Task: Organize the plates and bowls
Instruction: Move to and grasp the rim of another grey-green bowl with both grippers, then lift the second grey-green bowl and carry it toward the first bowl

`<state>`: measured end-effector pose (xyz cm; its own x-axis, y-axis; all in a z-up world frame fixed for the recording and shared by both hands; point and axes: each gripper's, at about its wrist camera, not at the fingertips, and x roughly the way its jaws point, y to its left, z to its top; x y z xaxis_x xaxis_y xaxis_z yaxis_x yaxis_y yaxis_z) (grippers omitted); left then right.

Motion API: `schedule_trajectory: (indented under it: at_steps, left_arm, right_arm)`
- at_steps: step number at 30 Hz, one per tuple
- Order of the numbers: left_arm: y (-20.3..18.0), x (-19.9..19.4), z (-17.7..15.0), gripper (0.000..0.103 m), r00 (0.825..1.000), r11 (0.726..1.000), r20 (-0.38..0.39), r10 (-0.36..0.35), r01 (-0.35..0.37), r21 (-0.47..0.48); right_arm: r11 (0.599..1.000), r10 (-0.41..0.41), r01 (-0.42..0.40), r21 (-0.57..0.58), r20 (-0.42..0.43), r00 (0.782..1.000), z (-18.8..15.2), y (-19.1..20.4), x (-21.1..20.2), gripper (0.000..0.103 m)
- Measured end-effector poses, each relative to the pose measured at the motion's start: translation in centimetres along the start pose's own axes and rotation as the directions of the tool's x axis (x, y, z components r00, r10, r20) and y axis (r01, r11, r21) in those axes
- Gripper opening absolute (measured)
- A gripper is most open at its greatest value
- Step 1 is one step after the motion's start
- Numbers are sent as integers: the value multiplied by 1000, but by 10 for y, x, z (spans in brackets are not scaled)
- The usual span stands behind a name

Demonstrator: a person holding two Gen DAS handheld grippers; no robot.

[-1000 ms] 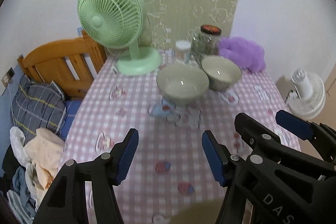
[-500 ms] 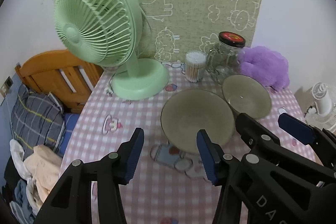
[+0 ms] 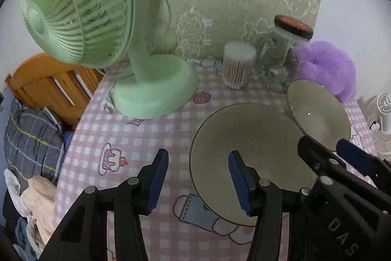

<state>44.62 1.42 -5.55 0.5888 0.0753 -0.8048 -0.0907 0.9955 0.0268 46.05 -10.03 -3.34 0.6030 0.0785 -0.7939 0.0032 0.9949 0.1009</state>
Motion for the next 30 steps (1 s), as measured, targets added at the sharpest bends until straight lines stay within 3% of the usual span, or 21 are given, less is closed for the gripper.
schedule_trajectory:
  at_steps: [14,30]
  left_arm:
    - [-8,25,3,27,999,1000,-47,-16,17,18]
    - [-2,5,-11,26,998,999,-70,-2,5,41]
  right_arm:
    - [1000,-6,5,-20,-70,998,-5,8,40,18]
    - [999,-23,20,-48,-75,997,-16,14,15,14]
